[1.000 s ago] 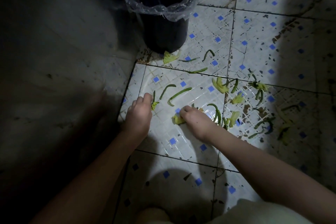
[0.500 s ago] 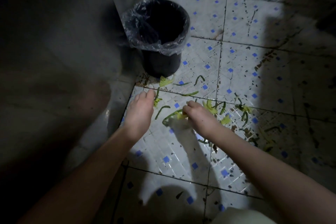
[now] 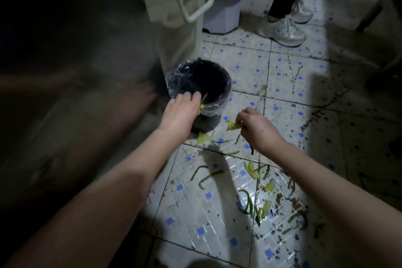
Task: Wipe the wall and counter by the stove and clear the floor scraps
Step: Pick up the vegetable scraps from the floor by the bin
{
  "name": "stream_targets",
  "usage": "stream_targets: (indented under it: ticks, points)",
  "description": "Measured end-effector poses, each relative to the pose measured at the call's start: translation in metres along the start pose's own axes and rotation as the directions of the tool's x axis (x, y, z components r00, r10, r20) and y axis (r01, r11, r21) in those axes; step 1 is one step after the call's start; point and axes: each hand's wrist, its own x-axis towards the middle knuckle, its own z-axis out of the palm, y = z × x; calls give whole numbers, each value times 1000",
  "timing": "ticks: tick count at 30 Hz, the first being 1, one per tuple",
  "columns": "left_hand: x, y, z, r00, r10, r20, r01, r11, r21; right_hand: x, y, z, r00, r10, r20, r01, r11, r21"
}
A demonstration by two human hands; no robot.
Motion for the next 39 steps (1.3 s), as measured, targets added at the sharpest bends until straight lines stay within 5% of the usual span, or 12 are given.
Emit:
stream_targets:
  ticks: [5,13,30,39]
  points:
    - [37,-9,-8,997,-62,-53,62,998,4,30,-10,-23,993,-46,-108,48,999,15]
    - [73,-15,-2,998,-30,51,32,999,-39,48,-13,-25,984,-85,-156,91,995,31]
    - [-19,-6,35,975,-120,186,141,985,-103,119,-42,-15,982,-123,-143,110,989,-99]
    - [-44,3,51,959,-76,272,104,991,-88,110,-29,10,999,-48,-7,46,984,-170]
